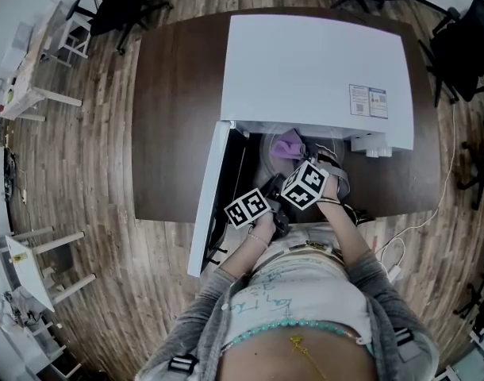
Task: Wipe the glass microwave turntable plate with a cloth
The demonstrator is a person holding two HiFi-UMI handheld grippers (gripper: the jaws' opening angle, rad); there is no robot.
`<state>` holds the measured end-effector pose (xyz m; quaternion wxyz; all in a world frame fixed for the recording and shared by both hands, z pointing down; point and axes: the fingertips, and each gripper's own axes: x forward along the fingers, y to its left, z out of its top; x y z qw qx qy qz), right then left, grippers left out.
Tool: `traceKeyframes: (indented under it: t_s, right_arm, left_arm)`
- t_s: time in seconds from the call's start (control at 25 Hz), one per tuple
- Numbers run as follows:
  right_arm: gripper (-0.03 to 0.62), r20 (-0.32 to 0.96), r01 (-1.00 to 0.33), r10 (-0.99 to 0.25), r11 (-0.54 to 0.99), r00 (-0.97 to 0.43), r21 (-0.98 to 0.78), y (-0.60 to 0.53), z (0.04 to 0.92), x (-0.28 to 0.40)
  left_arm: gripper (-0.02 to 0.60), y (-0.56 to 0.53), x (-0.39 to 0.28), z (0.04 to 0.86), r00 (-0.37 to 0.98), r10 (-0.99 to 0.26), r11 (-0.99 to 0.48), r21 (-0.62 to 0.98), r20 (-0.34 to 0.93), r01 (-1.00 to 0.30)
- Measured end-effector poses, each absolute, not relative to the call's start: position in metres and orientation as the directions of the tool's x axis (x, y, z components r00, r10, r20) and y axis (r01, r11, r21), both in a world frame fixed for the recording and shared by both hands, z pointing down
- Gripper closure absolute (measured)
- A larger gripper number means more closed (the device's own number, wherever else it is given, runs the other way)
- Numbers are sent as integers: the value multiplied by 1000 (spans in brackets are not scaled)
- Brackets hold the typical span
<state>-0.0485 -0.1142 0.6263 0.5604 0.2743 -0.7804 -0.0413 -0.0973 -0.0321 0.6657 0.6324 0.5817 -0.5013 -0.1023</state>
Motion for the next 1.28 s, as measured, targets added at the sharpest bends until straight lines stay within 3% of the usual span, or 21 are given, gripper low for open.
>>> traceKeyframes:
  t_s: [1.28]
  right_arm:
    - [479, 836, -528, -528, 758, -149, 384, -116, 626, 6]
  left_arm:
    - [489, -32, -99, 665, 475, -711, 302, 834, 519, -461]
